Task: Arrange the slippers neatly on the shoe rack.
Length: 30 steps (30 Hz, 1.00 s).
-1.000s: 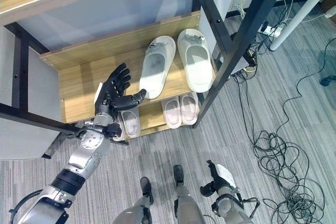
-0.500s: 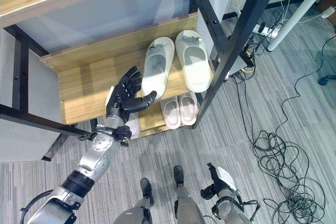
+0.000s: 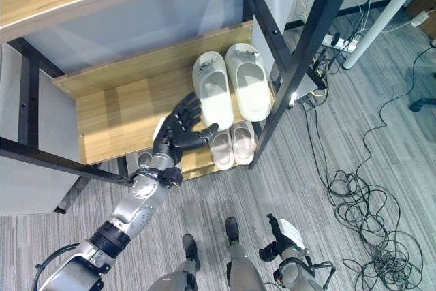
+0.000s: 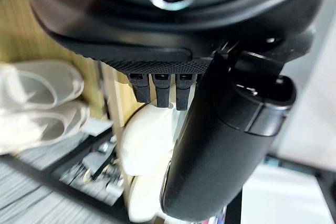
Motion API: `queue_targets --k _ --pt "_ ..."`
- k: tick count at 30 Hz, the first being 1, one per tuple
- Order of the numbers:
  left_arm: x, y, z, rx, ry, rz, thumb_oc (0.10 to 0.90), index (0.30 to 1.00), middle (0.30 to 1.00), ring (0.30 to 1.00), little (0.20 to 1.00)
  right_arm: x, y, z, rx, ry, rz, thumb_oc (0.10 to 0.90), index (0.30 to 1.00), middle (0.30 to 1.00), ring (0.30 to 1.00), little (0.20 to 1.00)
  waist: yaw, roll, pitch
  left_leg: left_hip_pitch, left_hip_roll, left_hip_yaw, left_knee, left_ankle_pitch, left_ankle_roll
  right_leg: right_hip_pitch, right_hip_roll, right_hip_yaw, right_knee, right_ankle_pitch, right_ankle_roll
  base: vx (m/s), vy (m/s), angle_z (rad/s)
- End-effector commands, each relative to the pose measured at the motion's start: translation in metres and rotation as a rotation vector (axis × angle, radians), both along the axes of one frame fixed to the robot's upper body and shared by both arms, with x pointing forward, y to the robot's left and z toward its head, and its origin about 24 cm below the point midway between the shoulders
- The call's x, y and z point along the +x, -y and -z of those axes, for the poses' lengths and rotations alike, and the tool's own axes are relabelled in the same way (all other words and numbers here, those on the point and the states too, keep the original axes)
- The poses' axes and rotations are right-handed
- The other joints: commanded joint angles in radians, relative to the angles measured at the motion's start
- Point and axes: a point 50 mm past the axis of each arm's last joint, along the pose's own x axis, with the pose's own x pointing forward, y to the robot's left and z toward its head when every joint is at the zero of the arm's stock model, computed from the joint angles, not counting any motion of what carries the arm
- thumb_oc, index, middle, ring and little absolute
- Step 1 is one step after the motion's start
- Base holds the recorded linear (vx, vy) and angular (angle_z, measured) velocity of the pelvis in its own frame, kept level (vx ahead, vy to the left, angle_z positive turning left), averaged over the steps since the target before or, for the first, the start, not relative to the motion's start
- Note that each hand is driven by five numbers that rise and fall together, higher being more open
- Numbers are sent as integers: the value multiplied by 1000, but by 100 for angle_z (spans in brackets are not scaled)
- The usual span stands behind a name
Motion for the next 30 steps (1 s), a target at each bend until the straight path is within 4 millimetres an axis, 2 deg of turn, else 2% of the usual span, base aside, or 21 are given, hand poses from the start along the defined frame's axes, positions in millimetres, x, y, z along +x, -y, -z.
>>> queue_targets --k 1,6,16,21,25,30 --pt "8 32 -45 -69 166 106 800 900 900 900 900 -13 8 0 -24 20 7 800 900 900 900 900 -8 -17 -73 -9 17 -40 -9 -28 -47 6 -58 -61 13 -100 91 0 0 0" --pt "12 28 -46 -59 168 82 800 900 900 900 900 -15 9 1 -30 11 5 800 900 900 900 900 -6 -19 -75 -9 20 -40 -9 -26 -48 7 -57 -64 13 -100 90 0 0 0" --pt "22 -4 -60 25 245 -2 800 900 900 900 900 -18 10 4 -16 -17 8 800 900 900 900 900 7 -28 -85 10 23 -51 -9 -23 -53 39 -52 -80 12 -110 92 3 -2 0" --pt "6 -26 -68 53 332 8 800 900 900 900 900 -20 8 6 16 -39 21 800 900 900 900 900 31 -53 -100 49 23 -70 -9 -27 -58 97 -54 -110 11 -119 97 39 -14 11" --pt "-2 -35 -69 66 357 20 800 900 900 900 900 -20 8 7 26 -44 29 800 900 900 900 900 40 -61 -108 66 22 -78 -9 -31 -60 119 -55 -123 9 -122 98 34 -6 18" --pt "-29 -62 -54 29 327 28 800 900 900 900 900 -23 8 10 48 -64 55 800 900 900 900 900 73 -82 -129 102 18 -92 -9 -39 -63 172 -63 -157 5 -125 102 48 2 15"
